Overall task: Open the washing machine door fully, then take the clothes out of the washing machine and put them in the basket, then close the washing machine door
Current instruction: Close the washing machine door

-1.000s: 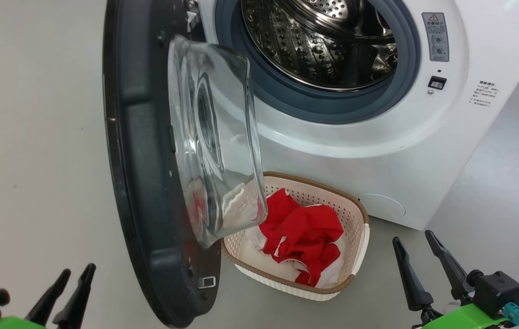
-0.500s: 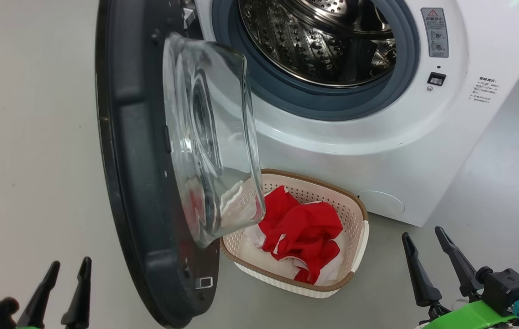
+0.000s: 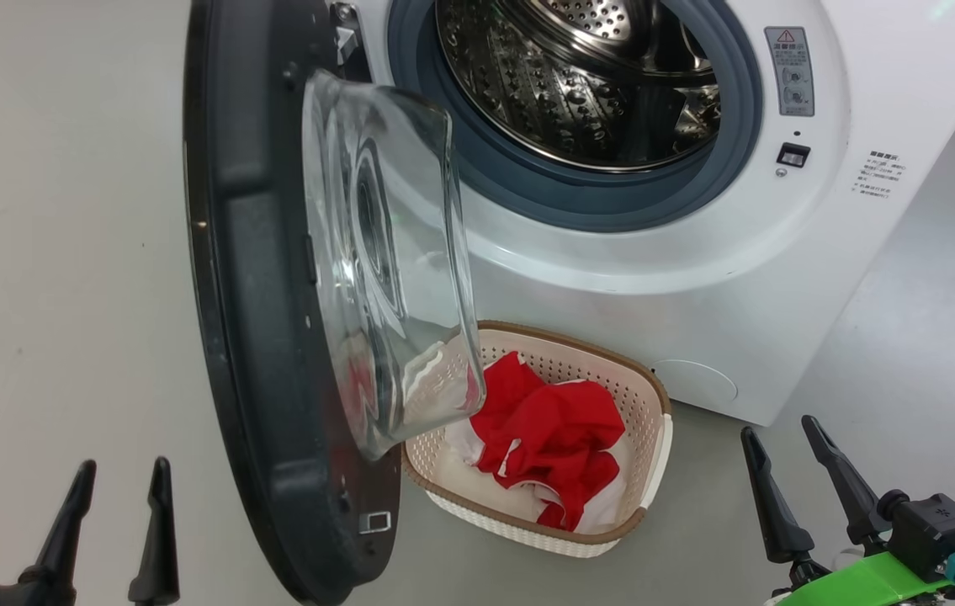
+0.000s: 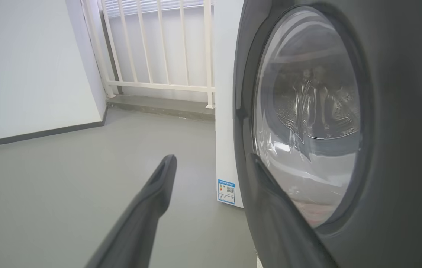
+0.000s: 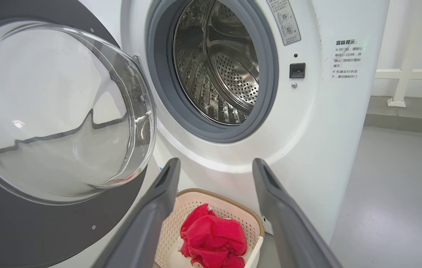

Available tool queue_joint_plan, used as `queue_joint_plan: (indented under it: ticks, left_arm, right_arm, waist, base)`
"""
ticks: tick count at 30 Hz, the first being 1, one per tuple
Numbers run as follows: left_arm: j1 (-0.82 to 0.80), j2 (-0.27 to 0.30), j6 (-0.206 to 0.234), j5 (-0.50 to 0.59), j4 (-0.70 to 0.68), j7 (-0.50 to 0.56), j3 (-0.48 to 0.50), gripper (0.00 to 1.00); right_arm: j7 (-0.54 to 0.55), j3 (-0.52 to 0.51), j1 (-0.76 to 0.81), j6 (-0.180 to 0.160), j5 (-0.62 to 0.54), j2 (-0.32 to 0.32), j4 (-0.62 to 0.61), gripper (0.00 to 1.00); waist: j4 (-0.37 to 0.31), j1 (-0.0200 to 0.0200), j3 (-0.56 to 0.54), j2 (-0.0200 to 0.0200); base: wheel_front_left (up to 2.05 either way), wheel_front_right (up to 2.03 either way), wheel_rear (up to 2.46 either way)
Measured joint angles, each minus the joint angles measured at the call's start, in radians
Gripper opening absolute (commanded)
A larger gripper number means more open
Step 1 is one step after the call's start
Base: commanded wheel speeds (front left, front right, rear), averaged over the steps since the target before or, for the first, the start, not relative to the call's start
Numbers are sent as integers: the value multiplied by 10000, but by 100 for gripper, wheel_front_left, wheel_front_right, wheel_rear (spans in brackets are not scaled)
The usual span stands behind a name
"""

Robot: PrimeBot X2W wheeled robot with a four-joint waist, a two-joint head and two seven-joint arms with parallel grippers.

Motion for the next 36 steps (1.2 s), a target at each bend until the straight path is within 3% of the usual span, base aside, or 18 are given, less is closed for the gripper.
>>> queue_joint_plan:
  ticks: [6, 14, 31, 36]
  left_arm:
    - [29, -393, -77, 819, -564, 0, 253, 100]
    - [351, -627, -86, 1108, -343, 0, 236, 100]
    - [363, -694, -86, 1164, -265, 0, 201, 100]
    - [362, -698, -86, 619, -282, 0, 217, 97]
  right_arm:
    - [0, -4, 0, 0, 0, 8, -48, 100]
    - [0, -27, 6, 0, 0, 17, -44, 100]
    - [0, -46, 27, 0, -2, 56, -36, 100]
    - [0, -46, 37, 0, -2, 63, -36, 100]
  waist:
    - [-30, 0, -12, 0]
    - [-71, 0, -9, 0]
    - [-49, 0, -111, 0]
    - [-17, 0, -148, 0]
  base:
    - [0, 0, 0]
    - [0, 0, 0]
    - [0, 0, 0]
    - [0, 0, 0]
